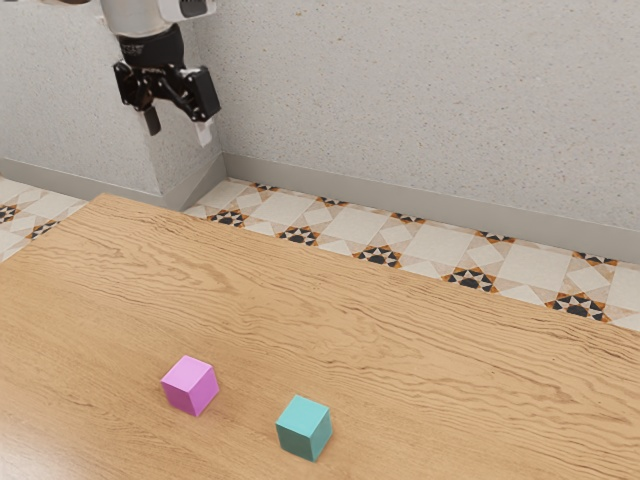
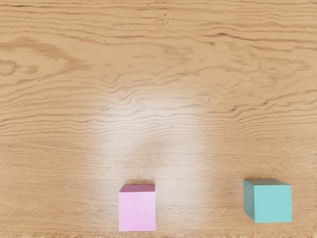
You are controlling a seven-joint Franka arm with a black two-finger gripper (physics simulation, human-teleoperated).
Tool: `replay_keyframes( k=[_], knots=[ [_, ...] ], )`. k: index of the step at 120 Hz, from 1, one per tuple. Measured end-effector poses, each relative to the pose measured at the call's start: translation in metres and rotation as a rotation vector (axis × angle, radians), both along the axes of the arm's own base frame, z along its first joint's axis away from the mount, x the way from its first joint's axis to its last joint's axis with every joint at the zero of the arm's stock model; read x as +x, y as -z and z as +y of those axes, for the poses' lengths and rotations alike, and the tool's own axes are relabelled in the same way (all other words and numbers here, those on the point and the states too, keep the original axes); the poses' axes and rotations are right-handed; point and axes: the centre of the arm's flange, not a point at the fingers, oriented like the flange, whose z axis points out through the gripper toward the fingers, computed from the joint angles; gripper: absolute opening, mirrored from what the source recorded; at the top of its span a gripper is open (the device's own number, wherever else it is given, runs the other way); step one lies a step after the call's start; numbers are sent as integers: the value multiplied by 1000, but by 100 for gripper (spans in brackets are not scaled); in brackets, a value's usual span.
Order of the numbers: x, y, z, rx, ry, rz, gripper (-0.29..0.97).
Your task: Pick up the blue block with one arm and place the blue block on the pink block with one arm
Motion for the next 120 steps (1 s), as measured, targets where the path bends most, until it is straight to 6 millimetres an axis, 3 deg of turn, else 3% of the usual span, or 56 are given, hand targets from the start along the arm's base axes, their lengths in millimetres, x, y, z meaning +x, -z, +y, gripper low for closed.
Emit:
replay_keyframes(
  k=[12,28,33,45,53,61,82,105,120],
  knots=[
    [-2,1,-4,1,-4,11,68],
    [-2,0,5,-1,-36,18,68],
    [-5,-15,9,-2,-46,-8,68],
    [-24,-82,10,-8,-56,-128,68],
    [-31,-96,-2,-8,-37,-147,68],
    [-37,-103,-27,-10,9,-152,68],
    [-27,-73,-96,12,138,-83,68],
    [-36,-61,-152,21,244,-66,68],
    [-31,8,-168,54,261,2,68]
  ],
)
